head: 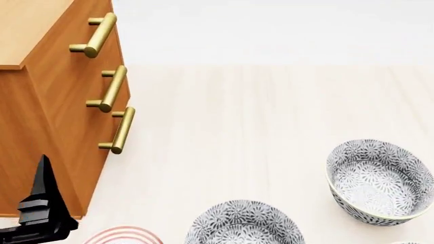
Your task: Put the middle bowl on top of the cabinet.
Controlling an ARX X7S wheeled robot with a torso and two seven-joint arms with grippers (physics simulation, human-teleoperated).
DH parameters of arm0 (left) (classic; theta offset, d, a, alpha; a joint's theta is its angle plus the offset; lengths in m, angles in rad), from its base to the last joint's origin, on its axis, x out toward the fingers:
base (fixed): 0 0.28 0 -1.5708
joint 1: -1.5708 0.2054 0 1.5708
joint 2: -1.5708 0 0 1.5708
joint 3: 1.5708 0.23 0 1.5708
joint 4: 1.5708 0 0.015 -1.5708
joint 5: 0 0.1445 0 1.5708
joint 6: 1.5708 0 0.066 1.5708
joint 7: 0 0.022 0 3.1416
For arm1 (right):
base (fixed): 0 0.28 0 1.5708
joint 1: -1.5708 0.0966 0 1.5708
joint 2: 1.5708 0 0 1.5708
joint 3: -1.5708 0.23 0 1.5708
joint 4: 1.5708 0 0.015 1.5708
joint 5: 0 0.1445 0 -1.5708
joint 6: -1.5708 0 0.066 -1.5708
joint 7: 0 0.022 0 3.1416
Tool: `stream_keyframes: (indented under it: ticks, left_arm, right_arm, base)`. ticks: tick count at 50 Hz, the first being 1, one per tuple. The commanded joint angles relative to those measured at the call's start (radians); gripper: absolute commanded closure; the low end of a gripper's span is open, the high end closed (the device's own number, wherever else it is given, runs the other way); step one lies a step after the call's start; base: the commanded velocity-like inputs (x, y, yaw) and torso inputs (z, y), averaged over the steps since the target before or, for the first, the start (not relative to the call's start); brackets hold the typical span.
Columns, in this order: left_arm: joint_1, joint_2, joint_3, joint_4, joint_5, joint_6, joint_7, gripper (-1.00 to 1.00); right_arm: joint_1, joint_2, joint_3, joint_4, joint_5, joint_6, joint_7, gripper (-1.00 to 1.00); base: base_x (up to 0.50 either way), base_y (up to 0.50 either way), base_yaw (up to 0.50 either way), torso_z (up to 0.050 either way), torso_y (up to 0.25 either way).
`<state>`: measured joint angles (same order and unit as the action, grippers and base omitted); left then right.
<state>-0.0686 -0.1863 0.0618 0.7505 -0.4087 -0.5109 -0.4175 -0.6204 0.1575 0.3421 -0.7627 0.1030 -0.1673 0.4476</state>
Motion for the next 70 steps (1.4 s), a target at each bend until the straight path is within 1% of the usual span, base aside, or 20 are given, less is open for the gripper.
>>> stream_keyframes:
  ticks: [1, 2, 3, 4, 18, 32, 37, 42, 47, 51, 59, 70]
  left_arm:
    - [0.051, 0.036, -0.012, -0.031, -0.121, -0.114, -0.048, -1.00]
    - [0.056, 0.041, 0.008, -0.040, -0.095, -0.090, -0.046, -1.00]
    - [0.068, 0.179, 0.158, -0.144, -0.105, -0.154, -0.064, -1.00]
    - [0.063, 0.175, 0.272, -0.154, -0.109, -0.145, -0.072, -1.00]
    - [0.038, 0.154, 0.349, -0.240, -0.147, -0.104, -0.115, -1.00]
    - [0.011, 0.162, 0.372, -0.276, -0.209, -0.088, -0.196, -1.00]
    - [-0.010, 0.173, 0.372, -0.272, -0.295, -0.103, -0.240, -1.00]
    - [-0.047, 0.174, 0.394, -0.226, -0.376, -0.121, -0.326, -1.00]
    - [-0.084, 0.176, 0.420, -0.242, -0.443, -0.113, -0.392, -1.00]
    - [-0.115, 0.175, 0.444, -0.273, -0.469, -0.086, -0.420, -1.00]
    - [-0.150, 0.165, 0.481, -0.359, -0.483, -0.029, -0.437, -1.00]
    - [-0.171, 0.152, 0.510, -0.414, -0.490, 0.014, -0.449, -1.00]
  right_arm:
    - [0.046, -0.003, -0.044, 0.011, -0.038, 0.020, 0.016, -1.00]
    - [0.051, -0.002, -0.047, 0.017, -0.037, 0.017, 0.016, -1.00]
    - [0.008, -0.042, -0.032, -0.028, -0.019, -0.060, 0.039, -1.00]
    - [0.006, -0.041, -0.032, -0.028, -0.019, -0.062, 0.040, -1.00]
    - [0.003, -0.030, -0.045, -0.035, -0.024, -0.056, 0.056, -1.00]
    - [0.006, -0.011, -0.052, -0.021, -0.018, -0.061, 0.061, -1.00]
    - [0.001, -0.002, -0.045, -0.010, -0.006, -0.075, 0.060, -1.00]
    - [0.001, 0.007, -0.045, 0.002, 0.001, -0.082, 0.057, -1.00]
    - [-0.002, 0.014, -0.045, 0.007, 0.007, -0.089, 0.055, -1.00]
    - [-0.002, 0.017, -0.045, 0.007, 0.008, -0.090, 0.056, -1.00]
    - [-0.002, 0.021, -0.049, 0.007, 0.007, -0.091, 0.059, -1.00]
    - [-0.008, 0.023, -0.058, -0.004, 0.001, -0.091, 0.064, -1.00]
  base:
    - [0.00, 0.00, 0.00, 0.000, 0.000]
    - [0.00, 0.00, 0.00, 0.000, 0.000]
    - [0.00, 0.00, 0.00, 0.000, 0.000]
    - [0.00, 0.00, 0.00, 0.000, 0.000]
    - [0.00, 0.00, 0.00, 0.000, 0.000]
    - [0.00, 0.00, 0.00, 0.000, 0.000]
    - [0.00, 0.00, 0.00, 0.000, 0.000]
    - [0.00, 0.00, 0.00, 0.000, 0.000]
    - [0.00, 0.00, 0.00, 0.000, 0.000]
    - [0.00, 0.00, 0.00, 0.000, 0.000]
    - [0.00, 0.00, 0.00, 0.000, 0.000]
    - [0.00, 0.00, 0.00, 0.000, 0.000]
